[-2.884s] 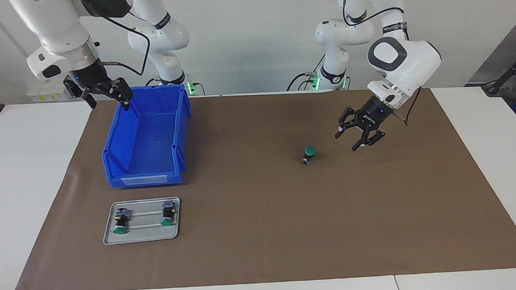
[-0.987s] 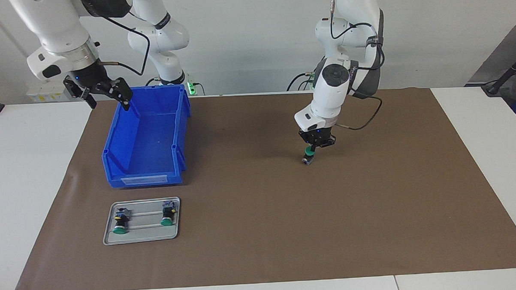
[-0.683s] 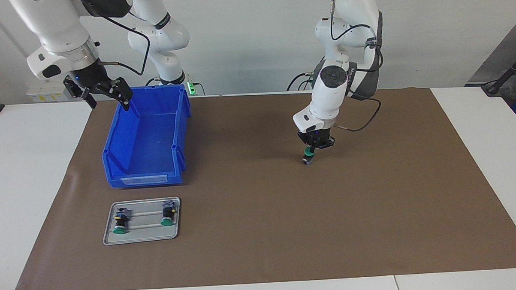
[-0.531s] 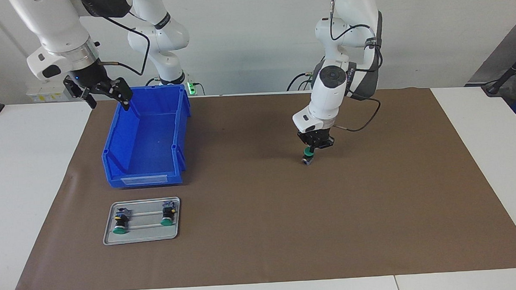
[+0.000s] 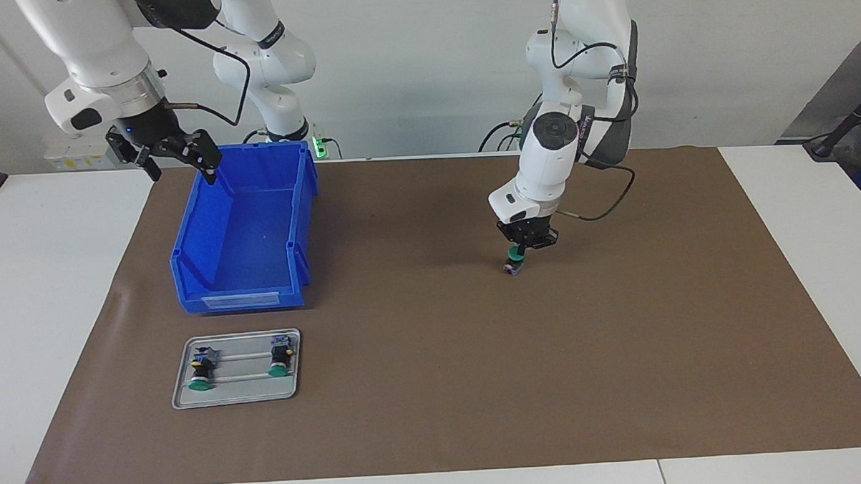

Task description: Place and press button with both arms

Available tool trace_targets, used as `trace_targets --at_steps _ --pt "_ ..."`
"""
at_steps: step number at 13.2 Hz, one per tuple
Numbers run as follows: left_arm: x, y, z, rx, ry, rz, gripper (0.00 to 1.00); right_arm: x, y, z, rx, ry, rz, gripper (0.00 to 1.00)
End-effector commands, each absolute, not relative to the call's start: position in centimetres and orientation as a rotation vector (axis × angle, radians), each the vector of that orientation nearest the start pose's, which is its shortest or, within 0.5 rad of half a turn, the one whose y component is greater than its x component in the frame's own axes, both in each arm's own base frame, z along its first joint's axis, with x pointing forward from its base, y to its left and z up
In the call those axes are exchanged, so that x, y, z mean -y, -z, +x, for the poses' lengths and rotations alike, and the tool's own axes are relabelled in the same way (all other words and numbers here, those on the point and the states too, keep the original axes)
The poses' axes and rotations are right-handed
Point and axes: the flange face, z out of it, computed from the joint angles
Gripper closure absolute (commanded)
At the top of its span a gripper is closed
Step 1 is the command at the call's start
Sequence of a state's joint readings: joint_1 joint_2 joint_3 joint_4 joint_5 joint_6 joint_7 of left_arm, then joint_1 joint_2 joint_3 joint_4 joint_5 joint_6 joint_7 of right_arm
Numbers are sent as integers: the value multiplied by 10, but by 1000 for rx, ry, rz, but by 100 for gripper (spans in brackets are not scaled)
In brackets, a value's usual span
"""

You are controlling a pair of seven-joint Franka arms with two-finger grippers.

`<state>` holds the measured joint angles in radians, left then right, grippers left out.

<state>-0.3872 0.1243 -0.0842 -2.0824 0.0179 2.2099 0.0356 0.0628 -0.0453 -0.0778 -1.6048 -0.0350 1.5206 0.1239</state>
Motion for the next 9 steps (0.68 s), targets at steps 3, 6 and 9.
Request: trace_targets --at_steps 3,6,9 --pt "243 -404 513 -748 -11 -3025 100 -1 -634 528 -153 -40 -3148 0" --pt "179 -425 530 -541 -45 -3063 100 -5 -634 533 -106 2 -3134 0" --pt "137 -435 537 -442 -75 -3076 1 -47 -618 551 -27 34 -3094 0"
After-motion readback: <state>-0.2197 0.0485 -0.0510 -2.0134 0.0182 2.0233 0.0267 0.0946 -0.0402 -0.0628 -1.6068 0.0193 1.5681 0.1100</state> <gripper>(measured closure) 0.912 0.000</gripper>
